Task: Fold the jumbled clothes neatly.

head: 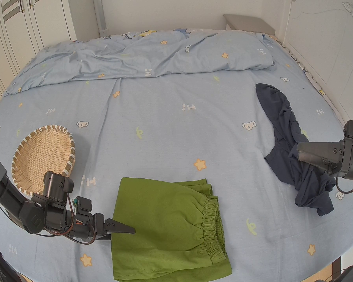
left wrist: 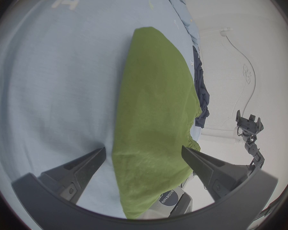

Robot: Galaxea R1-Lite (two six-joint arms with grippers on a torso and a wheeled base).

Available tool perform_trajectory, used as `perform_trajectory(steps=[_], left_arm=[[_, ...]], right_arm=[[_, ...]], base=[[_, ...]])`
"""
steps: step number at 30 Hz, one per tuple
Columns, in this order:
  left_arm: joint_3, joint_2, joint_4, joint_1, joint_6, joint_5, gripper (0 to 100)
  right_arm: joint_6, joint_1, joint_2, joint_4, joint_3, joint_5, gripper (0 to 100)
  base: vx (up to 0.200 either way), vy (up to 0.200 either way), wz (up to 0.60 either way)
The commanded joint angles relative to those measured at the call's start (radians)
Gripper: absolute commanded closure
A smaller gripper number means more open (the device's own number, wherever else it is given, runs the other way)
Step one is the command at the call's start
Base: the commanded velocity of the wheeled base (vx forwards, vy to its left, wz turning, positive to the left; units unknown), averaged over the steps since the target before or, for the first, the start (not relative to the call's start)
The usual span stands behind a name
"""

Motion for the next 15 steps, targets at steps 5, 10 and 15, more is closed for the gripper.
perform_trajectory(steps=[5, 10, 15], left_arm=[[0.001, 0.042, -0.041, -0.057, -0.021, -0.006, 0], [0.011, 0.069, -0.173, -0.120, -0.124, -0.006, 0], [0.036, 0.109, -0.308, -0.169, -0.182, 0.002, 0]], right_arm=[[-0.001, 0.011, 0.006, -0.004, 0.007, -0.001, 0], [-0.003, 0.013, 0.008, -0.004, 0.009, -0.001, 0], [-0.003, 0.013, 0.006, -0.004, 0.009, -0.001, 0]], base=[[0.000, 0.000, 0.00], [0.000, 0.000, 0.00], [0.000, 0.000, 0.00]])
